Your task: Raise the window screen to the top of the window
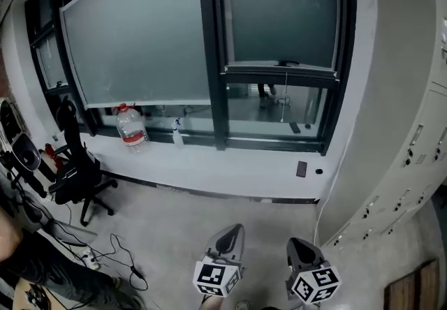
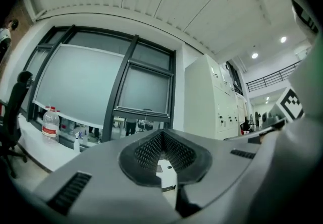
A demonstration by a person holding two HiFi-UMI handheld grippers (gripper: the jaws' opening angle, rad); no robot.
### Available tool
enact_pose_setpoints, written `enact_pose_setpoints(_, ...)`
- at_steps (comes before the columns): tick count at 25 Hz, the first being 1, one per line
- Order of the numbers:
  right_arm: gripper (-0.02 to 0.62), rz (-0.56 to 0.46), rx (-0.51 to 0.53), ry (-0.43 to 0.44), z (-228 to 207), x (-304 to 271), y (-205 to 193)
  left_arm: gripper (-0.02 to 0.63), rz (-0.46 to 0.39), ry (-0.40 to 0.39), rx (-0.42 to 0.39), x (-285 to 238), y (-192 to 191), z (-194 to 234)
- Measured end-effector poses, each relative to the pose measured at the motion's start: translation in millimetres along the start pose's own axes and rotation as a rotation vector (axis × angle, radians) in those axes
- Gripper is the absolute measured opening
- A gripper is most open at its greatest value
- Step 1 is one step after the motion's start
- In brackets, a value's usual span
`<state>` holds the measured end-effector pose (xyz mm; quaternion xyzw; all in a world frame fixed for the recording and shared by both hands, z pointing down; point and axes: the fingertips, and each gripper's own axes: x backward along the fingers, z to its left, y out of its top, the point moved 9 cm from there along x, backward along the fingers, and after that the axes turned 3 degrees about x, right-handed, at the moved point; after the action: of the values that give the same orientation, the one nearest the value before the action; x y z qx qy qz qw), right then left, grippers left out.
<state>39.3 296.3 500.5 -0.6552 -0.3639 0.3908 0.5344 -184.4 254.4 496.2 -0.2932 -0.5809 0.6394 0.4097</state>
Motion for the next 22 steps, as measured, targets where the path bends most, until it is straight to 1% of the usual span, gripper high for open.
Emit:
enact_pose_setpoints(4, 0.006, 0.026, 0.012, -0.003, -17.8, -35.6, 2.8, 0.003, 0.013, -0.016, 0.006, -41.4, -2.2, 22.8)
enact_pose_setpoints(8, 0.006, 0.029, -0.016, -0.027, -56.4, -76.2, 2.5, 0.003, 0.026, -0.016, -0.001, -87.5, -10.6, 43.3)
enact_pose_setpoints(11, 0.006, 0.012, -0.026, -0.027, -96.7, -119.9, 5.4, 0.003, 0.028, -0.002, -0.002, -139.0, -21.0, 61.1)
enact_pose_setpoints(15, 0.006, 0.031, -0.008, -0.022, -161.5, -185.4, 18.3, 0.003, 0.038, -0.006, -0.004, -224.5, -29.1, 75.2)
enact_pose_setpoints(19, 0.006, 0.012, 0.028, -0.021, -215.5, -242.4, 50.4, 0.003, 0.045, -0.003, -0.024, -303.6, -23.8, 90.1)
enact_pose_setpoints(22, 0.006, -0.004, 0.049, -0.023, -254.7, -276.3, 71.6, 0.003, 0.041, 0.020, -0.005, -349.8, -20.6, 97.2)
